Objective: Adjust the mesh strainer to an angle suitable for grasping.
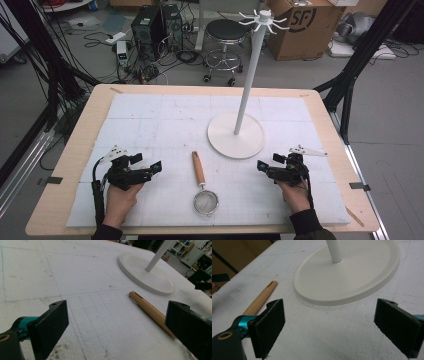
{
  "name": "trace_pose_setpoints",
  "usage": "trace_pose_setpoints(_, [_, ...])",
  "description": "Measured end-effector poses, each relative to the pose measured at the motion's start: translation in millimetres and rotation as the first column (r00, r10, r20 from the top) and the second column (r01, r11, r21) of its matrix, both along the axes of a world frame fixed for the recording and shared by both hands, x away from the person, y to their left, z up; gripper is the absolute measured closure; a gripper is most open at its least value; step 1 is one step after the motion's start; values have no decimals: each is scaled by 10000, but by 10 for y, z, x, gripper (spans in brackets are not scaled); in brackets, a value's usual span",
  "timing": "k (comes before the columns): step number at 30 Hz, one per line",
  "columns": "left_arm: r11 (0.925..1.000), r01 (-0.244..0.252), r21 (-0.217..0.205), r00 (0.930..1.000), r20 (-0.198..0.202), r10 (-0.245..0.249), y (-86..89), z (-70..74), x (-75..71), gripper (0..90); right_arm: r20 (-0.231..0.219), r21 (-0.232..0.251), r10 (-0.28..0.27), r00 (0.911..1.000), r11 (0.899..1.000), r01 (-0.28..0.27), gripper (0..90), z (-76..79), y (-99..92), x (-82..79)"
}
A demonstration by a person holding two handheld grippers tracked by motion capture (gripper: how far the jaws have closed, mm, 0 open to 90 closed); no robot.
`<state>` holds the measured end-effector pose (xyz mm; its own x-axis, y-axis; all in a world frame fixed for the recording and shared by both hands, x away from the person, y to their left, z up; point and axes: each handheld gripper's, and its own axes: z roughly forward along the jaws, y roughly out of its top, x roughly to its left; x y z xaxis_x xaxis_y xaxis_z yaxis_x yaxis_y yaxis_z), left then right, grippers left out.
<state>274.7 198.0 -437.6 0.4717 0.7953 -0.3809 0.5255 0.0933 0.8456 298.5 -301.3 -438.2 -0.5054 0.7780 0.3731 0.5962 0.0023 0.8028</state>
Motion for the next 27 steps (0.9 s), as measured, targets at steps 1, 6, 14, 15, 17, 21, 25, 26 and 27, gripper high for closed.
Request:
trace_pose_setpoints(1, [10000, -5, -6, 10000, 4, 5, -1, -1, 0, 60, -38, 30, -5, 10000, 10000, 5, 90, 3, 1, -3])
trace_pose_setpoints(6, [10000, -24, -8, 10000, 14, 24, -4, -1, -2, 60, -15, 31, 6, 10000, 10000, -6, 90, 2, 5, -3])
trace_pose_setpoints(14, [10000, -49, 7, 10000, 39, 49, -7, -6, 0, 60, -37, 59, 12, 10000, 10000, -12, 90, 1, 10, 0])
trace_pose_setpoints(15, [10000, -49, 9, 10000, 35, 49, -6, -6, 0, 60, -32, 61, 14, 10000, 10000, -14, 90, 0, 11, 0])
trace_pose_setpoints(17, [10000, -27, -13, 10000, 20, 27, -3, -5, 0, 60, -43, 79, 22, 10000, 10000, -21, 90, 0, 13, 0])
trace_pose_setpoints(21, [10000, -43, 9, 10000, 40, 43, -9, -5, -2, 60, -68, 164, 3, 10000, 9999, -2, 92, 0, 5, 6])
trace_pose_setpoints(25, [10000, -16, -23, 10000, 9, 16, -11, -6, -1, 60, -122, 185, 19, 9999, 9998, -17, 94, 0, 9, 5])
trace_pose_setpoints(26, [10000, -36, -14, 10000, 3, 36, -11, -8, 0, 60, -117, 124, 70, 9999, 9999, -68, 94, -5, 17, 8])
trace_pose_setpoints(27, [10000, -23, 7, 10000, -5, 23, -11, -9, 0, 60, -122, 116, 61, 9999, 9999, -59, 94, -6, 20, 9])
